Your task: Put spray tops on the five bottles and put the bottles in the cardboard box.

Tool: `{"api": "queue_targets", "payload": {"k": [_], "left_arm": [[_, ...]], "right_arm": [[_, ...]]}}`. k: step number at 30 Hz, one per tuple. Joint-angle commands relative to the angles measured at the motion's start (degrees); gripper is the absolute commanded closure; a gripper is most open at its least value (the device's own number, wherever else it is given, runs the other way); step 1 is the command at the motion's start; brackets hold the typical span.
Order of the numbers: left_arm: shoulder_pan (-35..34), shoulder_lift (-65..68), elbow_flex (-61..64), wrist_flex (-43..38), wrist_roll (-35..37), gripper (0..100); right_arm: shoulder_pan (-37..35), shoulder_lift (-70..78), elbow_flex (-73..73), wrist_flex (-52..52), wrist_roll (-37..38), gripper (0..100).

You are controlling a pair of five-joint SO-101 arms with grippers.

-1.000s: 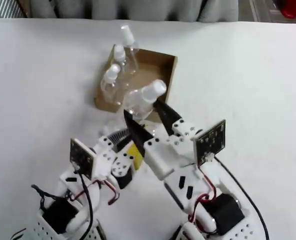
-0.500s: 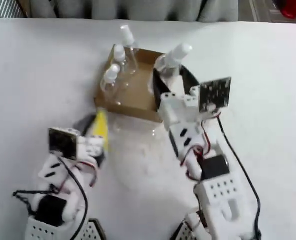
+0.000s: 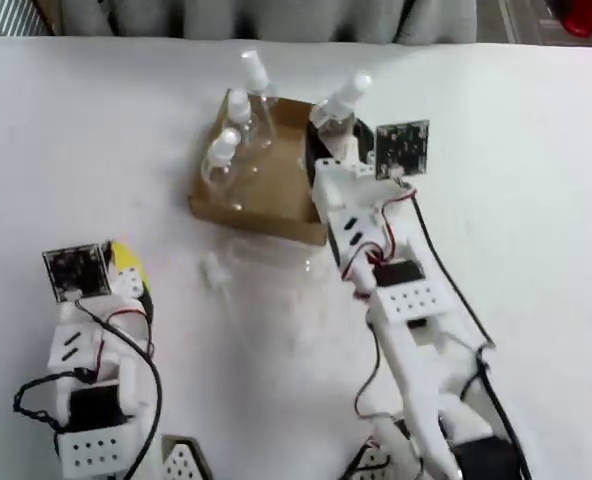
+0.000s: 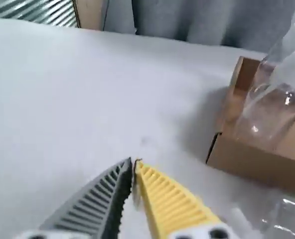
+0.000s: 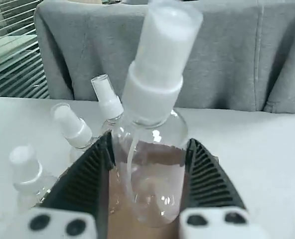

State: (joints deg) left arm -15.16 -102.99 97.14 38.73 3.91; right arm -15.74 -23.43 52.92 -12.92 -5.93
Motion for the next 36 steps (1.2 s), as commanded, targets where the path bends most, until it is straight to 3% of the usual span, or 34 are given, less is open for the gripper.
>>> {"api": "queue_targets", "payload": {"k": [1, 23, 36], "left_arm": [[-0.66, 0.84, -0.09, -0.62, -0.79, 98], [-0.66, 0.84, 0.00, -0.26, -0.88, 98], [-0.66, 0.84, 0.00, -0.53, -0.88, 98]], "right_arm": [[0.84, 4.62, -7.82, -1.71, -0.26, 98.4], [3.56, 37.93, -33.58, -1.80, -0.26, 98.4], [3.56, 49.10, -42.29, -1.80, -0.18, 98.3]]}}
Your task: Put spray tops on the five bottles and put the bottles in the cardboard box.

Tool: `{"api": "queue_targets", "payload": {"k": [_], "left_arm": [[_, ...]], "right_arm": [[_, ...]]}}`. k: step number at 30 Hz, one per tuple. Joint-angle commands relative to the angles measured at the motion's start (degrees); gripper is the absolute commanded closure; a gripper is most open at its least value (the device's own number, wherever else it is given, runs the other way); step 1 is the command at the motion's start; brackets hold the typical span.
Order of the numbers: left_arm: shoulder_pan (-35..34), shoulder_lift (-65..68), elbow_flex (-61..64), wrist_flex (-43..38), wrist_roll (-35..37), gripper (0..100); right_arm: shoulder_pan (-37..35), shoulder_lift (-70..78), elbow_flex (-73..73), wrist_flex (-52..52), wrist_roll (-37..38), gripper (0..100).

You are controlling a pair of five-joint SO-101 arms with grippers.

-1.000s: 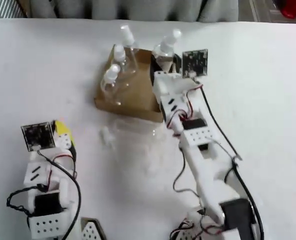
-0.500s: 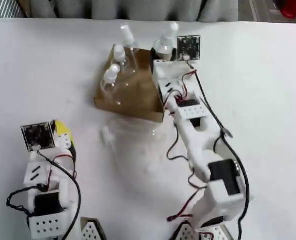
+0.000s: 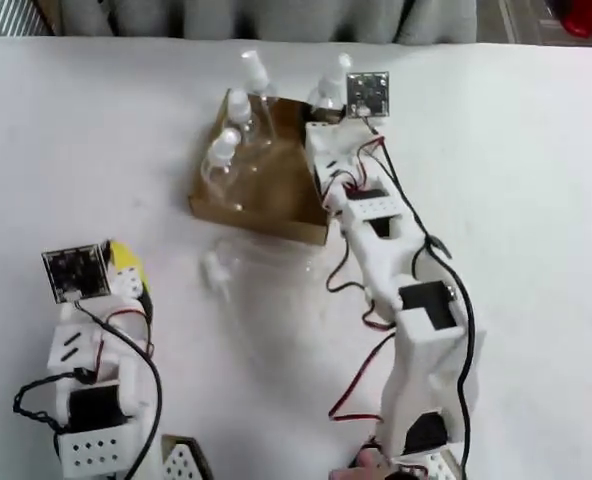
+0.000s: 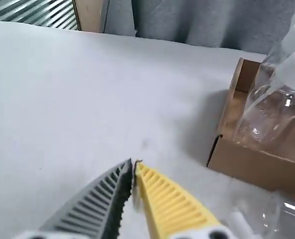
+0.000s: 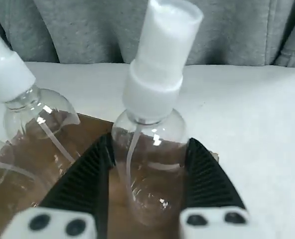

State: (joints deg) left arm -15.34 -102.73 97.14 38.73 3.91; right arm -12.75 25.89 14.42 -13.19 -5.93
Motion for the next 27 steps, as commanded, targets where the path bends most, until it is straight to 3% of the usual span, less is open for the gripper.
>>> {"api": "queue_targets", "payload": {"k": [1, 7, 27], "left_arm": [[-0.48, 0.57, 0.00, -0.53, -0.88, 98], [-0.48, 0.57, 0.00, -0.62, -0.88, 98], [-0.48, 0.48, 0.00, -0.62, -0.88, 98]], "right_arm": [[0.57, 0.13, -4.04, -1.54, -0.18, 98.3], [0.48, 0.48, -4.04, -1.63, 5.10, 98.3], [0.57, 0.57, -0.26, -1.54, 3.69, 98.2]]}}
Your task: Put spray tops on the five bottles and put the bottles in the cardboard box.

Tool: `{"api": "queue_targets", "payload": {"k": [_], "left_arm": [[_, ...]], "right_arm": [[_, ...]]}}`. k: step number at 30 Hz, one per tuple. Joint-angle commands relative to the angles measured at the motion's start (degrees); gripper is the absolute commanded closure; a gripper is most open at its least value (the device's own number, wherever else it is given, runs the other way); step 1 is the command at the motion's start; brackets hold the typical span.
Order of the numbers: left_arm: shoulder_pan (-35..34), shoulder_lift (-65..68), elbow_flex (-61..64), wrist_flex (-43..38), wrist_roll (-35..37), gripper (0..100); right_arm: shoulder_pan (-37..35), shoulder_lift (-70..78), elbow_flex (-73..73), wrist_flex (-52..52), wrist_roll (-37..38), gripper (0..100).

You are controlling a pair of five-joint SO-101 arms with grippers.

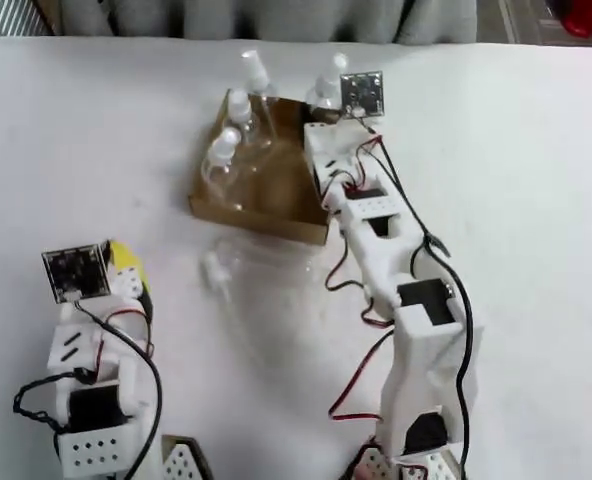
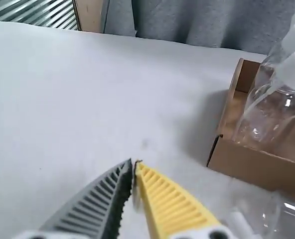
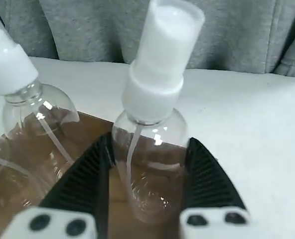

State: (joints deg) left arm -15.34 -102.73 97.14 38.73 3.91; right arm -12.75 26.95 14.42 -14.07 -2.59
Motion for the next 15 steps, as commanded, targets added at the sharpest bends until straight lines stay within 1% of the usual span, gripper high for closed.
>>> {"api": "queue_targets", "payload": {"k": [1, 15], "left_arm": [[-0.48, 0.48, 0.00, -0.62, -0.88, 98], [-0.57, 0.48, 0.00, -0.62, -0.88, 98]], "right_arm": [[0.57, -0.48, -0.26, -0.66, 0.35, 98.2], [0.66, 2.51, -0.35, -0.66, 0.53, 98.2]]}}
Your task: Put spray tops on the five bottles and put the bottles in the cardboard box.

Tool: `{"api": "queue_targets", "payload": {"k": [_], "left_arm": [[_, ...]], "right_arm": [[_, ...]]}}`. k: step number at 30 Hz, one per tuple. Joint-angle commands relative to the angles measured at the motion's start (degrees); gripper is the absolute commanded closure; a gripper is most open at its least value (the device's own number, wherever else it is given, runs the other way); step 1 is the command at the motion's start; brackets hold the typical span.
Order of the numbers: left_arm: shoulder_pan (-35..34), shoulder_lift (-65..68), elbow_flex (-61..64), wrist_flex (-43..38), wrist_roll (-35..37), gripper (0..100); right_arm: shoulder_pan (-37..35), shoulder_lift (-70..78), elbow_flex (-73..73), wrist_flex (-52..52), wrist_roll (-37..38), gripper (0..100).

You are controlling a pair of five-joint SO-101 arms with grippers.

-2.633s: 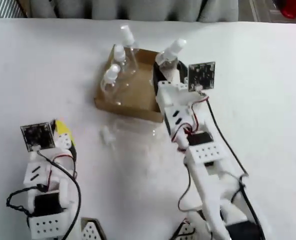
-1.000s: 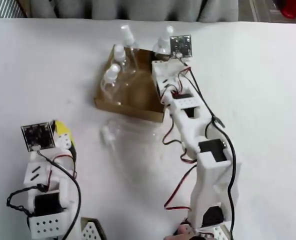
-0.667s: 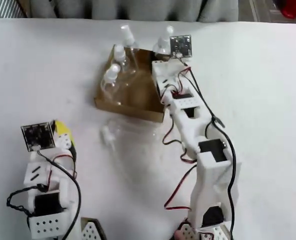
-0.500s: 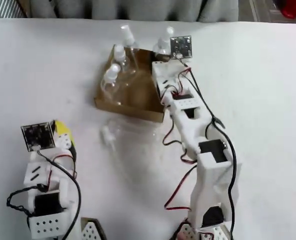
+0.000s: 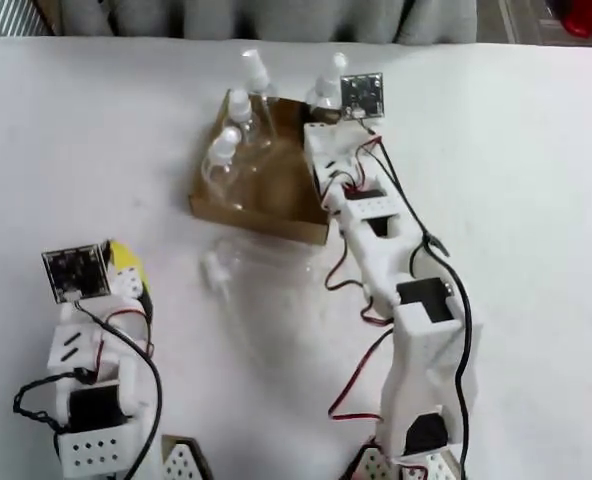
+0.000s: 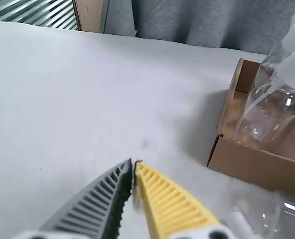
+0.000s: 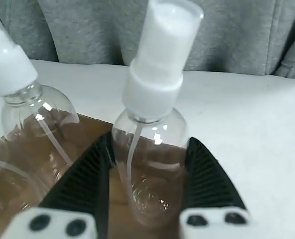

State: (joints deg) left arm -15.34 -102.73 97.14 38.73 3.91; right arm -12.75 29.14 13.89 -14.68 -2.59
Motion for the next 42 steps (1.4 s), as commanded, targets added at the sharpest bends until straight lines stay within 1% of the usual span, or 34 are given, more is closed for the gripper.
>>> {"api": "queue_targets", "payload": {"k": [1, 13, 15, 18, 21, 26, 42], "left_arm": [[-0.57, 0.48, 0.00, -0.62, -0.88, 98], [-0.66, 0.48, 0.00, -0.62, -0.88, 98], [-0.66, 0.48, 0.00, -0.62, -0.88, 98], [-0.66, 0.48, 0.00, -0.62, -0.88, 98], [-0.66, 0.48, 0.00, -0.62, -0.88, 98], [-0.75, 0.48, 0.00, -0.62, -0.88, 98], [-0.75, 0.48, 0.00, -0.62, -0.88, 98]], "right_arm": [[0.66, 0.31, 0.18, -0.04, 0.53, 98.2], [0.40, 0.22, -0.09, -0.04, 0.62, 97.0], [0.40, 0.31, 0.00, -0.04, 2.37, 91.9], [0.31, 0.48, 0.35, 0.31, 8.79, 81.6], [-0.66, 0.48, 2.02, 0.04, 12.75, 76.3], [-2.51, 0.48, 2.73, -0.04, 13.45, 75.9], [-2.24, -0.13, 2.55, -0.04, 13.36, 75.8]]}}
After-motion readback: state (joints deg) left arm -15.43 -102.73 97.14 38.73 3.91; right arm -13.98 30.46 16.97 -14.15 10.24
